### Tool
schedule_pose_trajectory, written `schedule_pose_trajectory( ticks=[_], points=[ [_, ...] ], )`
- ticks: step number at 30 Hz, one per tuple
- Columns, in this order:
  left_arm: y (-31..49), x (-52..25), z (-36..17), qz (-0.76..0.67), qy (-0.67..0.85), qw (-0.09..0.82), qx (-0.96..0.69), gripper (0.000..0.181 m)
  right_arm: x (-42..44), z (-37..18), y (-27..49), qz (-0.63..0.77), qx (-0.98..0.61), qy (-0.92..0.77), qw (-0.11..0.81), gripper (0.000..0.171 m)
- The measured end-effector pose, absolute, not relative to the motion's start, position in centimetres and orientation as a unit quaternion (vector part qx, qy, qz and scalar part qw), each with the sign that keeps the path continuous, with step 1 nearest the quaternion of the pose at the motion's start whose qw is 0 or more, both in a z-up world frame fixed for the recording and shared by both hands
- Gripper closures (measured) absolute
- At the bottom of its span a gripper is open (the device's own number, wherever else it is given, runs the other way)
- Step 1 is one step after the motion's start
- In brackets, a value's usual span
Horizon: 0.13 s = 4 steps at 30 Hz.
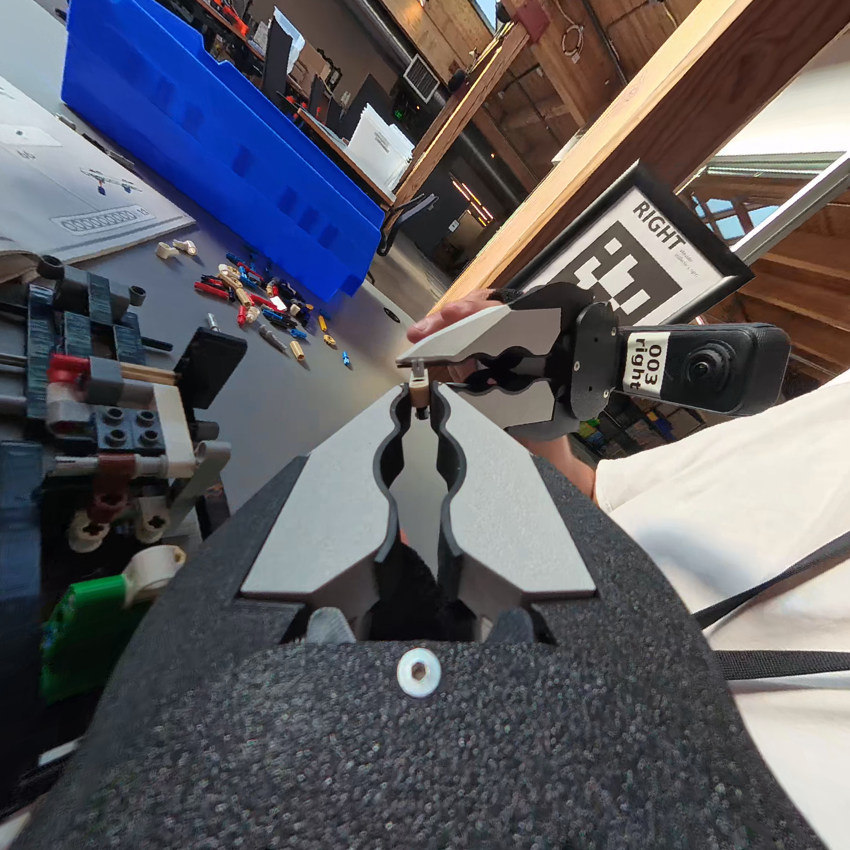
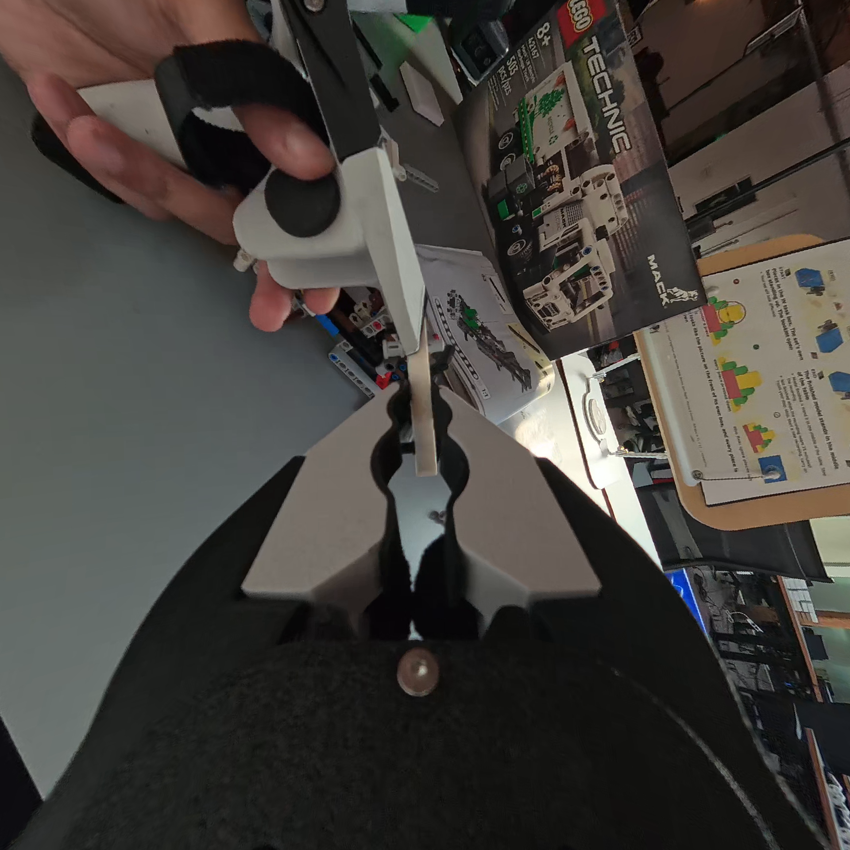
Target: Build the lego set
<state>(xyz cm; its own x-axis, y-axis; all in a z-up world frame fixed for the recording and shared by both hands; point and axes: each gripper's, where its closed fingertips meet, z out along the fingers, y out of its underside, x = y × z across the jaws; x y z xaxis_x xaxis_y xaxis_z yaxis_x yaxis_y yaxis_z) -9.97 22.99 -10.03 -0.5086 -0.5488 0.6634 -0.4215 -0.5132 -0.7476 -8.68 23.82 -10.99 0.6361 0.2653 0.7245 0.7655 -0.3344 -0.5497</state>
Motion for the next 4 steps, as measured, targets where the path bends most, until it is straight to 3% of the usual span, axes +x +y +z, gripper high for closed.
schedule_pose_trajectory(
  ticks=[1,4],
  points=[
    [22.96,-9.95,-9.95,-0.72,0.485,0.04,-0.495,0.176,-8.79,-10.93,23.77,-0.254,-0.775,-0.33,0.475,0.165],
    [22.48,-10.39,-9.45,-0.715,0.52,0.07,-0.462,0.172,-9.32,-11.01,23.16,-0.183,-0.798,-0.323,0.475,0.165]
  ],
)
